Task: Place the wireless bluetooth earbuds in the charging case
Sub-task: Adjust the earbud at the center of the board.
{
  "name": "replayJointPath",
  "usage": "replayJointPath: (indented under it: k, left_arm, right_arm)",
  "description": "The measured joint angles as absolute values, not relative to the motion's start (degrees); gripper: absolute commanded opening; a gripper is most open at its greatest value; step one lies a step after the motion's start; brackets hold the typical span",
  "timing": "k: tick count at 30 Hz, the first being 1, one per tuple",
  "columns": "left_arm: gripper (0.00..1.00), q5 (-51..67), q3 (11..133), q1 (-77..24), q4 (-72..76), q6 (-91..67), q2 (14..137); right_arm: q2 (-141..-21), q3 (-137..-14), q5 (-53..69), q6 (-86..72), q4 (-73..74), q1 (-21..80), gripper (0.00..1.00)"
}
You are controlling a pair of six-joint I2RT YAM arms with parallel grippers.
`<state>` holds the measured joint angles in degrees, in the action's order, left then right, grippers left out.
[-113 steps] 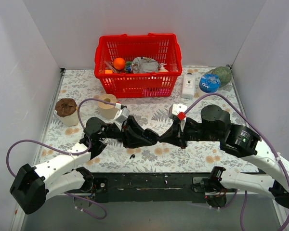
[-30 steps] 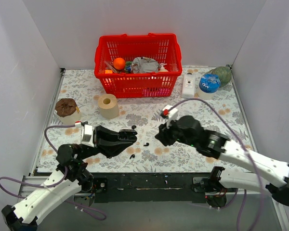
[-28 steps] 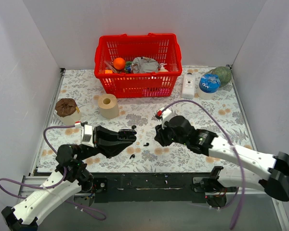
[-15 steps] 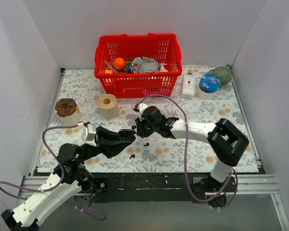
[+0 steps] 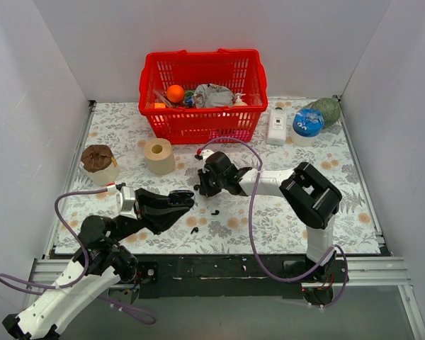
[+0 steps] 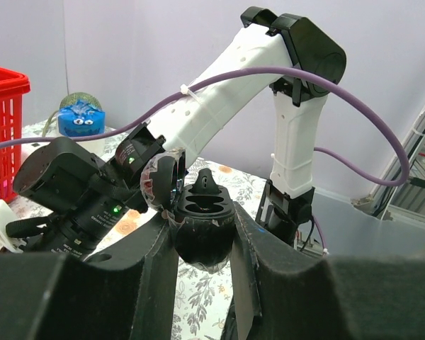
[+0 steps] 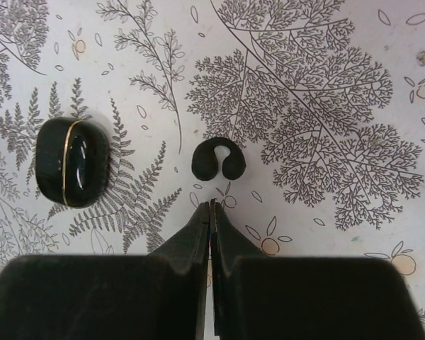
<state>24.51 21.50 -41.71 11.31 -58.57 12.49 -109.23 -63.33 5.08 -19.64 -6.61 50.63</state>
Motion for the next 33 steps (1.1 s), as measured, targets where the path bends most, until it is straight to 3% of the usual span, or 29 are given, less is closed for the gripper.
replayJointPath:
  k: [28,33]
  left_arm:
    - [0.0,24.43,21.5,-41.71,12.1,-57.84,15.64]
    - [0.0,24.43,21.5,-41.71,12.14,-57.84,15.92]
  right_arm:
    - [-114.32,-68.58,4.47,-18.41,-7.51,46.22,0.09]
    - [-114.48,-68.77,4.49,-18.04,-7.51,45.58,0.02]
